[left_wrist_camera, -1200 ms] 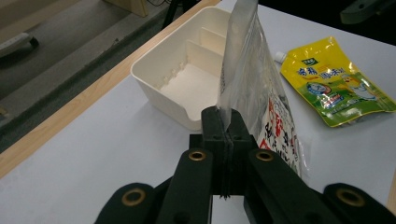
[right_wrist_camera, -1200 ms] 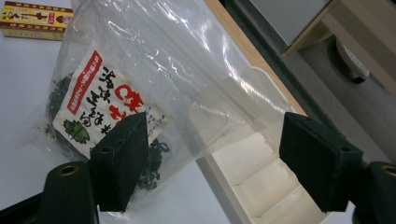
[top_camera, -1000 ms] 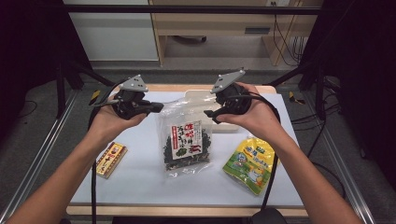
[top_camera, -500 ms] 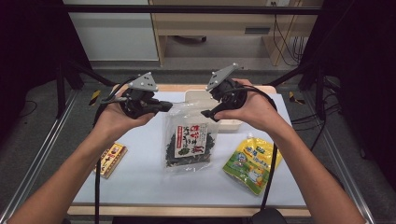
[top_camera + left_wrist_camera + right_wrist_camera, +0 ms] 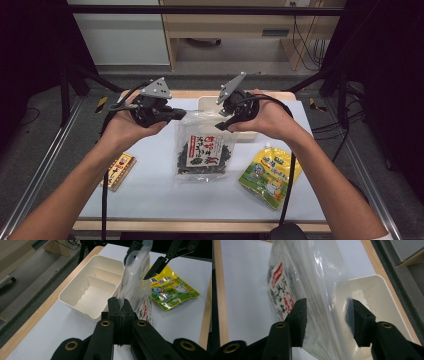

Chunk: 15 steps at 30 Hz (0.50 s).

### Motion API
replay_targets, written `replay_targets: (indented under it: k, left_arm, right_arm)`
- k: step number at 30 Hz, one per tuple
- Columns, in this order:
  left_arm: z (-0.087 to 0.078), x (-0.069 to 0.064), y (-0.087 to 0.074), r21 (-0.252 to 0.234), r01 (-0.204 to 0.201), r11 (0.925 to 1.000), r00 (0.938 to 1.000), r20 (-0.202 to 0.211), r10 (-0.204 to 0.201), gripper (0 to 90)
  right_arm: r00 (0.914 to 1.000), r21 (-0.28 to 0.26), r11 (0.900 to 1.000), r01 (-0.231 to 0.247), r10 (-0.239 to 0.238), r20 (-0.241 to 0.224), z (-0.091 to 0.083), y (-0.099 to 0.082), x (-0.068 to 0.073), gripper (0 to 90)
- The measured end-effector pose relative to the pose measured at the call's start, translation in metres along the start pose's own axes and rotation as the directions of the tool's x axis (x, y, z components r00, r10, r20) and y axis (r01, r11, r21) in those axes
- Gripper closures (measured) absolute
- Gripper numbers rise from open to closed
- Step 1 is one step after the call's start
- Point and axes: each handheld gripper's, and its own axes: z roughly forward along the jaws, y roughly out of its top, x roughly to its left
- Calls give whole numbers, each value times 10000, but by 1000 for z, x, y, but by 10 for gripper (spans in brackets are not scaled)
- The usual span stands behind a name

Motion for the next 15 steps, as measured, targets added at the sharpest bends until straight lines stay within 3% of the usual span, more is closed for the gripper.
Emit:
replay_targets:
  k: [7,11,14,15]
  left_arm:
    - [3,1,-1,-5,50,10000,10000,-70,-50,892]
    - [3,1,-3,-13,-6,10000,9997,-232,6,875]
    - [3,1,-5,-148,57,9999,9996,-276,-61,776]
    - [2,2,-8,-405,223,9989,9987,-447,-241,705]
  right_arm:
    - [9988,165,9999,-4,12,-493,0,-3,5,781]
    - [9961,191,9998,10,7,-881,-1,-2,7,840]
    - [9951,191,9998,-60,78,-982,-2,-1,8,850]
    - [9937,28,9999,-125,127,-1112,-4,1,8,860]
